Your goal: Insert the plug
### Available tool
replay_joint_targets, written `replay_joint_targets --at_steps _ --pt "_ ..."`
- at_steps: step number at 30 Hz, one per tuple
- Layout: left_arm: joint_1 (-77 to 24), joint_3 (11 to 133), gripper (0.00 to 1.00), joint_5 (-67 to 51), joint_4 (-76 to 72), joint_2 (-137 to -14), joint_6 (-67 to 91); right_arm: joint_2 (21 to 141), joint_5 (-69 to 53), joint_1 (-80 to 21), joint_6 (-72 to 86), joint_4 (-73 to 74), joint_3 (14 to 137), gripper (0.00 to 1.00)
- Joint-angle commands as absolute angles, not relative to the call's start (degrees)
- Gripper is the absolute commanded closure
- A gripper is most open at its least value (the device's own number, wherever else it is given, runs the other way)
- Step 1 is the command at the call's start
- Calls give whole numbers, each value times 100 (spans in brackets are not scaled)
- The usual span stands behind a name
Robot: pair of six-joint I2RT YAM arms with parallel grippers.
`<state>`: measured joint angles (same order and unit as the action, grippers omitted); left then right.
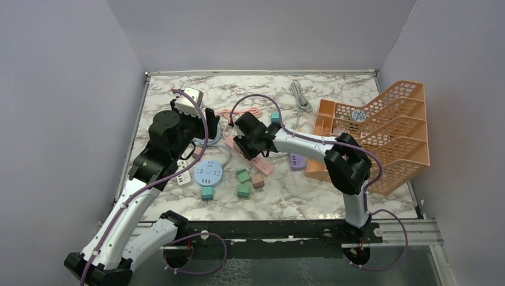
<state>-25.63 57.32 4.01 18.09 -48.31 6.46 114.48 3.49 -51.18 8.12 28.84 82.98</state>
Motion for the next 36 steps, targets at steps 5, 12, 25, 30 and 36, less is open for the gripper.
replay_joint_targets --at_steps 5,12,25,30,36 --pt "-2583 5862 28 571 1760 -4845 548 12810 679 -5103 1499 3299 8115 99" --pt "-2581 6053 28 502 1786 -4893 613 11364 798 -5085 1546 3284 8472 65" --pt "-2579 5969 28 553 1875 -4774 927 9737 1434 -4793 2265 2769 8159 40" --pt "-2577 5597 28 471 1860 -4649 1484 9874 2031 -4222 3015 2729 8219 40" --pt "-2580 5011 24 429 1813 -4484 2370 10877 2323 -3583 3209 2851 8806 37"
